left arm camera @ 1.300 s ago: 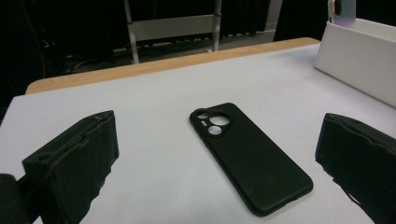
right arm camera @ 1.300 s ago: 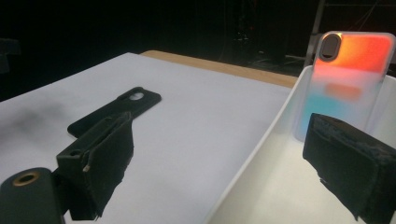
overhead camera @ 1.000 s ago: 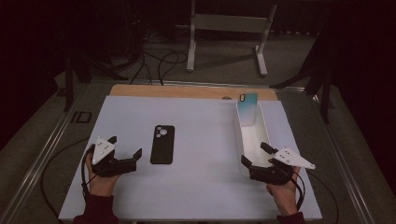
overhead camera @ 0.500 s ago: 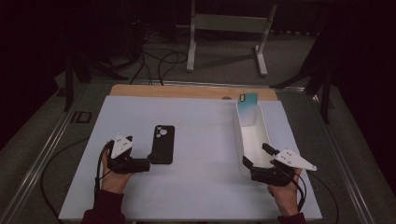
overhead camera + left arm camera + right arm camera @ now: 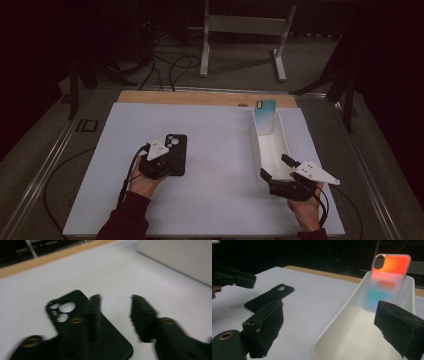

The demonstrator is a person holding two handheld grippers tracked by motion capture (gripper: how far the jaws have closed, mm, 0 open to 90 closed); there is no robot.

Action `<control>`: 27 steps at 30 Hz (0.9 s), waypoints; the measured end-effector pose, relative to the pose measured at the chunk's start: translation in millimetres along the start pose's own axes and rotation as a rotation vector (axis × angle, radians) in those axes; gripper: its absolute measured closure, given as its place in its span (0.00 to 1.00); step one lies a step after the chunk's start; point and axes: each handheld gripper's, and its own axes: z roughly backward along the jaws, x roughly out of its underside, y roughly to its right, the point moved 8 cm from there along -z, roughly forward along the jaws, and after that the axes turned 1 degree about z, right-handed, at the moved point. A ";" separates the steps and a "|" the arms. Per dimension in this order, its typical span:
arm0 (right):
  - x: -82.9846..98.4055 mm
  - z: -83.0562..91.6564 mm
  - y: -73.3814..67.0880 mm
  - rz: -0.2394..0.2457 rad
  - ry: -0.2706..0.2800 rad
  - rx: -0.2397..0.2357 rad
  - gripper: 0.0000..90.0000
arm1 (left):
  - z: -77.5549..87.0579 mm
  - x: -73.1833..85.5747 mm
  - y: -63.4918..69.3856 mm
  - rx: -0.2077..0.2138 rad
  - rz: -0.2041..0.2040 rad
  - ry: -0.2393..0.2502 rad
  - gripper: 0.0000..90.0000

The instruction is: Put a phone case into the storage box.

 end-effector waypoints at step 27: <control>-3.8 4.6 3.6 0.001 0.023 0.001 0.09 | -5.8 60.1 -26.5 -0.110 0.016 -0.269 1.00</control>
